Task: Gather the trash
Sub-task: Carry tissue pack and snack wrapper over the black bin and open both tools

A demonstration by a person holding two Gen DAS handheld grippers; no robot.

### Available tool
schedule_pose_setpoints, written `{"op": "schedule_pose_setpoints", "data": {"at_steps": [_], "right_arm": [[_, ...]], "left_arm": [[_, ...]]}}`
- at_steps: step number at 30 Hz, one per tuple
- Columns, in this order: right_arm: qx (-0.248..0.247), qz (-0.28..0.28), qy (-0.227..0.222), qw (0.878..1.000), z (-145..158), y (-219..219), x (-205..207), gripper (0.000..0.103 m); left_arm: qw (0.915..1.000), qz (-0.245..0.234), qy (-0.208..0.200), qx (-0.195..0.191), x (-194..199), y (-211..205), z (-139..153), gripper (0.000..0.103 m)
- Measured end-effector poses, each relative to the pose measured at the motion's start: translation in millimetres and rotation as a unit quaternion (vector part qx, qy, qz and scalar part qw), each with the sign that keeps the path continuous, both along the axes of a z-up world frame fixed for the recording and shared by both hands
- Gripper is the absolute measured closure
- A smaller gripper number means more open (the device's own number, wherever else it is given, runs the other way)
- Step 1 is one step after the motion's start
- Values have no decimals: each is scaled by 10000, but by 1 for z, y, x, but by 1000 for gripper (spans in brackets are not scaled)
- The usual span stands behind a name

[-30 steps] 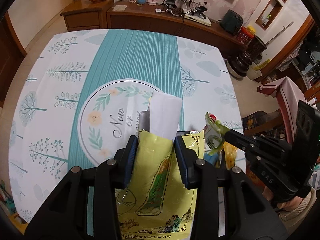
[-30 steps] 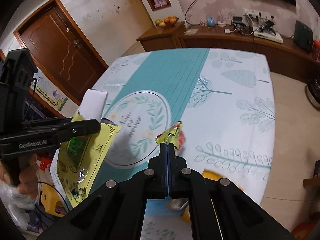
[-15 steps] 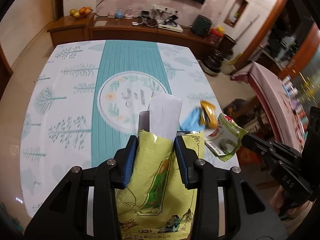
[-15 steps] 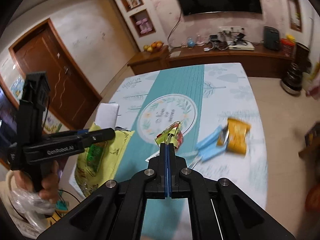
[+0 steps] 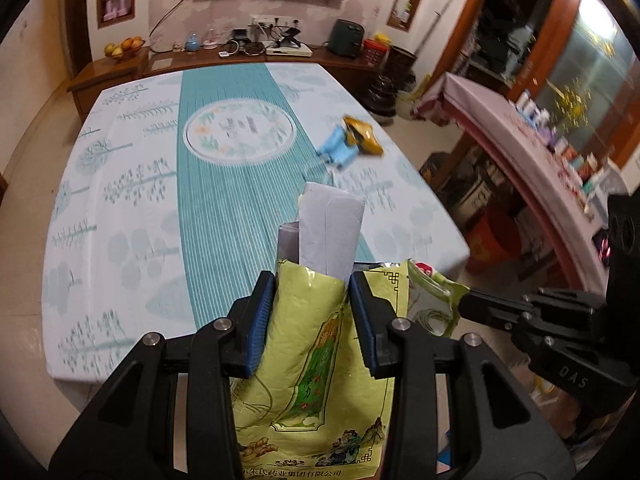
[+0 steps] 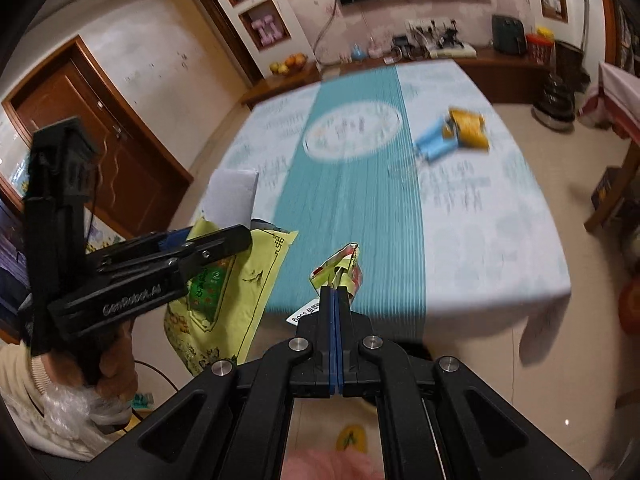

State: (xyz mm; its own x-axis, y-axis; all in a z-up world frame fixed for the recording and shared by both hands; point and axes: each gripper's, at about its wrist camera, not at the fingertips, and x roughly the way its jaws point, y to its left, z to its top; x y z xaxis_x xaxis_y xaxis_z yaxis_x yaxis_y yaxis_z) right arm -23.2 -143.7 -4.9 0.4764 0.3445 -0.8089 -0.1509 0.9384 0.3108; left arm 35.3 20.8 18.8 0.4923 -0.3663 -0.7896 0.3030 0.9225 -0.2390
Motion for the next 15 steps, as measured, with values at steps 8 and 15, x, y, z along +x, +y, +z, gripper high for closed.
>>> {"op": "schedule_pose_setpoints", "data": {"at_steps": [8,15], "right_arm": [[-204,26,475,9987,-90,-11,-51,103],[-190,63,939,9954,-221,-22,-65,103]], "left_arm": [[9970,42,-368,687,-72,-37,-75,68],[9907,-208,-507,1249,-100,-81,-197,68]]}}
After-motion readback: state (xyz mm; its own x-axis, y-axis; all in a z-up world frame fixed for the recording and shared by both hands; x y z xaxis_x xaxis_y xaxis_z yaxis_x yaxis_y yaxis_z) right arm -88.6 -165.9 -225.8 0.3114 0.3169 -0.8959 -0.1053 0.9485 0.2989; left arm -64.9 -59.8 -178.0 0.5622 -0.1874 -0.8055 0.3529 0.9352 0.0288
